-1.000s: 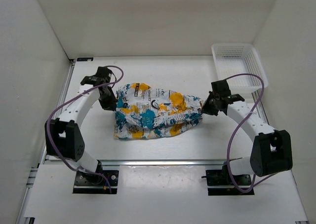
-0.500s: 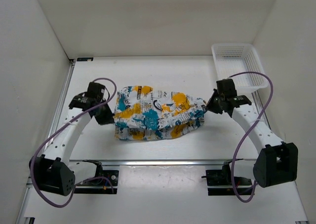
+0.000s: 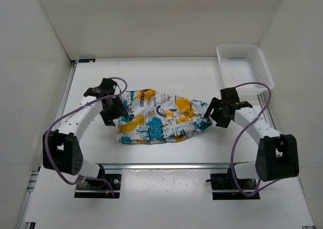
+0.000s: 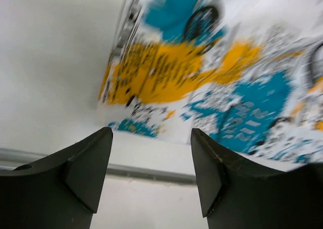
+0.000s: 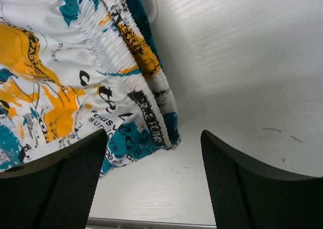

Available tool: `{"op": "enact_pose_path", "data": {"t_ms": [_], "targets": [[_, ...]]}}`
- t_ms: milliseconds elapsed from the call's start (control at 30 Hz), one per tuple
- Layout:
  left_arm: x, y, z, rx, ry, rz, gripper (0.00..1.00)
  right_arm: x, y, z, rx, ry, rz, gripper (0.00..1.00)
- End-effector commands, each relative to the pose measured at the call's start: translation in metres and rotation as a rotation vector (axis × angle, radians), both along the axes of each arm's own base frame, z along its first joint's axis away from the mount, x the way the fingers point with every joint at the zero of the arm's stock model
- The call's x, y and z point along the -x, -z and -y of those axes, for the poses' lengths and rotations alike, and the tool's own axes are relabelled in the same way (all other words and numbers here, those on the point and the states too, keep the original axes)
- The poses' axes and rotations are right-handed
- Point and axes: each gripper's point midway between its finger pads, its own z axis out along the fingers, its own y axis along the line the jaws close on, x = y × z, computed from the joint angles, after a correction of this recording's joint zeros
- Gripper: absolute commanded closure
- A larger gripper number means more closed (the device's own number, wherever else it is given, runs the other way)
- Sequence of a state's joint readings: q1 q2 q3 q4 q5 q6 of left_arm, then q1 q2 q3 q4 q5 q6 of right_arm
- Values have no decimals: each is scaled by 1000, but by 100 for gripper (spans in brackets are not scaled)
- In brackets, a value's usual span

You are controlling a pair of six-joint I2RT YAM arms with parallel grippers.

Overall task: Fold and stack the shorts
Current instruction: Fold the shorts

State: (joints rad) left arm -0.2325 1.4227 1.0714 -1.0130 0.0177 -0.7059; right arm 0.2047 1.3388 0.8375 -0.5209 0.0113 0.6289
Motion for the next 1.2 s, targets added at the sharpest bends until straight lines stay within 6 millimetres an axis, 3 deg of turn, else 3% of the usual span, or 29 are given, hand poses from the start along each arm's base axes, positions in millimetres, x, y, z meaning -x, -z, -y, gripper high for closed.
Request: {"op": "enact_pose_path", "data": {"t_ms": [0, 167, 267, 300, 367, 467, 500, 600, 633, 700, 800, 833, 933, 1100, 1167], "targets": [[-40, -23, -14, -71, -19, 110, 26, -7, 10, -8, -88, -13, -11, 20], [-83, -12, -13, -74, -14, 103, 33, -15, 27, -24, -182, -43, -25, 25], [-93, 2, -14, -70, -21, 83, 38, -17, 40, -23, -169, -36, -50, 30], [-95, 13, -15, -65, -17, 55, 45, -19, 41, -24, -159, -42, -51, 32], [-98, 18, -11, -25, -16, 59, 49, -18, 48, -26, -142, -57, -69, 37], [-94, 24, -24, -1, -48, 66, 50, -20, 54, -30, -122, -68, -77, 60], [-95, 23, -26, 10, -56, 77, 50, -20, 55, -28, -113, -64, -75, 75], [-93, 25, -29, 14, -54, 68, 49, -21, 58, -23, -82, -49, -85, 100], [-89, 32, -32, 12, -63, 45, 49, -21, 58, -19, -58, -52, -89, 100], [-86, 39, -32, 9, -63, 24, 51, -24, 51, -10, -8, -38, -63, 100], [-82, 56, -36, 30, -82, -1, 66, -25, 34, -1, 36, -42, -22, 100], [-82, 58, -36, 31, -82, 2, 75, -28, 23, -2, 31, -42, 5, 100], [-81, 72, -31, 59, -84, -38, 87, -31, 10, 4, 80, -49, 30, 100], [-78, 81, 4, 95, -24, -65, 90, -40, -22, 11, 143, -56, 97, 100], [-76, 83, 20, 85, 16, -68, 90, -49, -49, 10, 212, -63, 172, 100]]}}
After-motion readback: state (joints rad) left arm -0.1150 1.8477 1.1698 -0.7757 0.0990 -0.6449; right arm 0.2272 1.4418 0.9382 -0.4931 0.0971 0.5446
